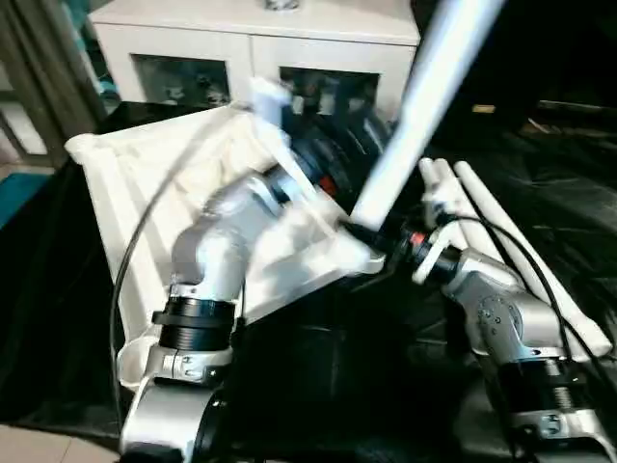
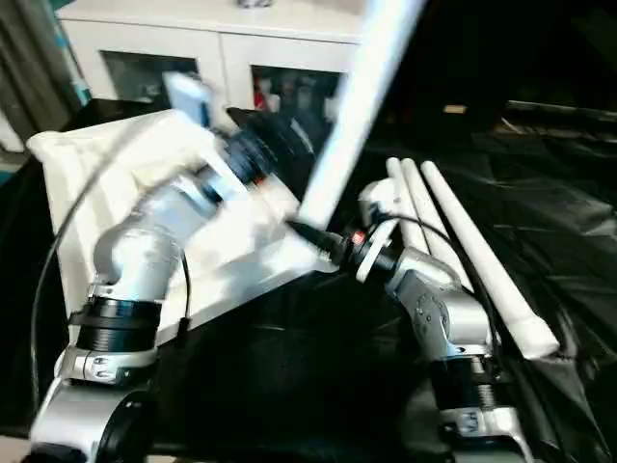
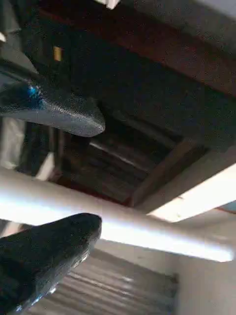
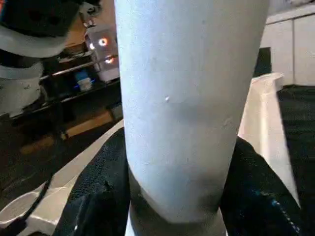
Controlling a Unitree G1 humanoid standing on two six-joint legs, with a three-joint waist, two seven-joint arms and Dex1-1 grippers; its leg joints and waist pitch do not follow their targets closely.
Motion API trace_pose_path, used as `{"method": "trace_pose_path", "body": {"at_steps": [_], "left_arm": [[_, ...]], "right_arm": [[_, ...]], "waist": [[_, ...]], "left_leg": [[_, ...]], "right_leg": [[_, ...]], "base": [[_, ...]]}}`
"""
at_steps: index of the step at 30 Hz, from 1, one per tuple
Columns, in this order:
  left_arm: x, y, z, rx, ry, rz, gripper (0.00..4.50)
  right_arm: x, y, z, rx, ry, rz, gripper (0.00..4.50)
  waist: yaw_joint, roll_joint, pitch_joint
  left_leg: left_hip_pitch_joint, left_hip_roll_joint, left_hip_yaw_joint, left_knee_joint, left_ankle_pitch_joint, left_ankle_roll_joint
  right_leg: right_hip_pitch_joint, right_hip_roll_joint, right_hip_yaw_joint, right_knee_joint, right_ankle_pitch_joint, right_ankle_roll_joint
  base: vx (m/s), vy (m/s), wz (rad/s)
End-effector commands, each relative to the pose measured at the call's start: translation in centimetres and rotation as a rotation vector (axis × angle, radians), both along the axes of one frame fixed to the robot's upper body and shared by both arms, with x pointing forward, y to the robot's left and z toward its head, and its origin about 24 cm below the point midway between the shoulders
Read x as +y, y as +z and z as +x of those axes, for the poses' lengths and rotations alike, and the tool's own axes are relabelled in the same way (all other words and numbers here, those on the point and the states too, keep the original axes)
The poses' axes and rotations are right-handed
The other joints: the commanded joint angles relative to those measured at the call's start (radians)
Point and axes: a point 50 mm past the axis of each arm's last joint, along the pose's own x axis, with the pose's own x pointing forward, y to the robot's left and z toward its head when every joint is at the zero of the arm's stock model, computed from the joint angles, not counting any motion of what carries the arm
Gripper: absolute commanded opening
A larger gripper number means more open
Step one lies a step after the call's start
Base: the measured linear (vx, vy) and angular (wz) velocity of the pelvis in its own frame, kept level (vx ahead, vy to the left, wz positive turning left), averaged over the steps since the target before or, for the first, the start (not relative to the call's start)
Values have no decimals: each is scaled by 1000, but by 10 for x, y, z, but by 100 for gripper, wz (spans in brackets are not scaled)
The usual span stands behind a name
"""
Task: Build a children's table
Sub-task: Insert table leg to table base
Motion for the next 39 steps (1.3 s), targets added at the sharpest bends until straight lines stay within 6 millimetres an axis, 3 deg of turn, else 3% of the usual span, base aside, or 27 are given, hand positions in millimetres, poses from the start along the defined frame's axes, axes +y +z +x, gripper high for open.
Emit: {"method": "trace_pose_path", "body": {"at_steps": [1, 3, 5, 6, 8, 10, 13, 18, 21, 24, 25, 26, 30, 31, 33, 37, 39], "left_arm": [[5, 9, 2, -8, 24, -39, 301], [8, 6, 8, 20, 68, -24, 301], [9, -2, 19, 50, 176, 104, 301], [2, -9, 21, 20, 203, 257, 301], [-13, -13, 13, -48, 142, 367, 301], [-24, -9, 4, -80, 65, 353, 301], [-31, -7, -3, -84, 6, 337, 301], [-43, -6, -15, -141, -97, 349, 301], [-40, -8, -11, -129, -56, 367, 301], [-23, -11, 4, -91, 80, 391, 301], [-17, -11, 8, -86, 111, 390, 301], [-9, -8, 10, -82, 141, 376, 301], [17, -2, 16, -57, 216, 309, 301], [22, -1, 18, -37, 233, 289, 301], [29, -2, 23, -2, 273, 262, 301], [23, -8, 27, 17, 303, 315, 301], [8, -13, 27, 5, 296, 393, 301]], "right_arm": [[-1, 6, 3, -35, -27, 2, 189], [-1, 6, 3, -36, -34, 5, 189], [-2, 6, 3, -34, -36, 10, 189], [-1, 5, 3, -34, -38, 5, 189], [1, 2, 2, -32, -32, -9, 189], [1, 1, 1, -27, -31, -21, 189], [0, -1, 2, -27, -40, -41, 189], [1, -2, 3, -27, -45, -52, 189], [1, -2, 3, -30, -47, -55, 189], [-2, -2, 5, -34, -77, -64, 189], [-4, -2, 6, -37, -90, -63, 189], [-7, -1, 8, -40, -115, -62, 189], [-16, -1, 14, -49, -184, -63, 189], [-17, -1, 14, -49, -194, -67, 189], [-17, -1, 15, -45, -194, -64, 189], [-11, -2, 15, -44, -167, -66, 189], [-7, -3, 15, -49, -154, -78, 189]], "waist": [[0, 0, -75], [1, -1, -75], [-1, -4, -75], [-1, 6, -76], [-1, 2, -77], [4, 7, -80], [4, 2, -81], [-2, 5, -73], [-4, 5, -73], [-6, 3, -73], [-7, -1, -73], [-7, 4, -74], [-12, -3, -75], [-11, 2, -75], [-11, -2, -75], [-3, -3, -75], [-1, -3, -75]], "left_leg": [[5, 41, -12, -59, -43, 97], [5, 39, -13, -60, -45, 94], [6, 39, -14, -61, -45, 97], [8, 40, -16, -60, -44, 97], [8, 42, -18, -61, -34, 99], [8, 46, -15, -58, -3, 90], [4, 44, -14, -56, 2, 94], [5, 42, -12, -62, -75, 75], [5, 44, -13, -63, -78, 70], [6, 38, -13, -63, -82, 65], [5, 39, -13, -65, -80, 64], [6, 40, -13, -64, -80, 59], [5, 39, -12, -64, -73, 60], [5, 39, -12, -63, -64, 60], [5, 37, -10, -62, -56, 67], [5, 39, -10, -61, -45, 92], [6, 42, -10, -61, -42, 97]], "right_leg": [[66, -74, 41, -59, 74, -273], [67, -74, 41, -59, 76, -268], [67, -71, 40, -61, 72, -254], [66, -75, 41, -59, 68, -244], [66, -75, 41, -61, 68, -226], [64, -78, 42, -52, 128, -259], [68, -79, 41, -45, 184, -290], [68, -79, 43, -61, 60, -277], [67, -77, 42, -61, 48, -270], [68, -75, 42, -67, 15, -246], [68, -75, 42, -67, 11, -245], [66, -76, 41, -65, 12, -247], [65, -76, 41, -63, 24, -250], [63, -76, 40, -59, 35, -259], [64, -73, 40, -58, 47, -263], [62, -76, 41, -59, 48, -255], [60, -77, 41, -60, 46, -252]], "base": [[0, 0, 0], [0, 0, 0], [0, 0, 0], [0, 0, 0], [0, 0, 0], [0, 0, 0], [0, 0, 0], [0, 0, 0], [0, 0, 0], [0, 0, 0], [0, 0, 0], [0, 0, 0], [0, 0, 0], [0, 0, 0], [0, 0, 0], [0, 0, 0], [0, 0, 0]]}}
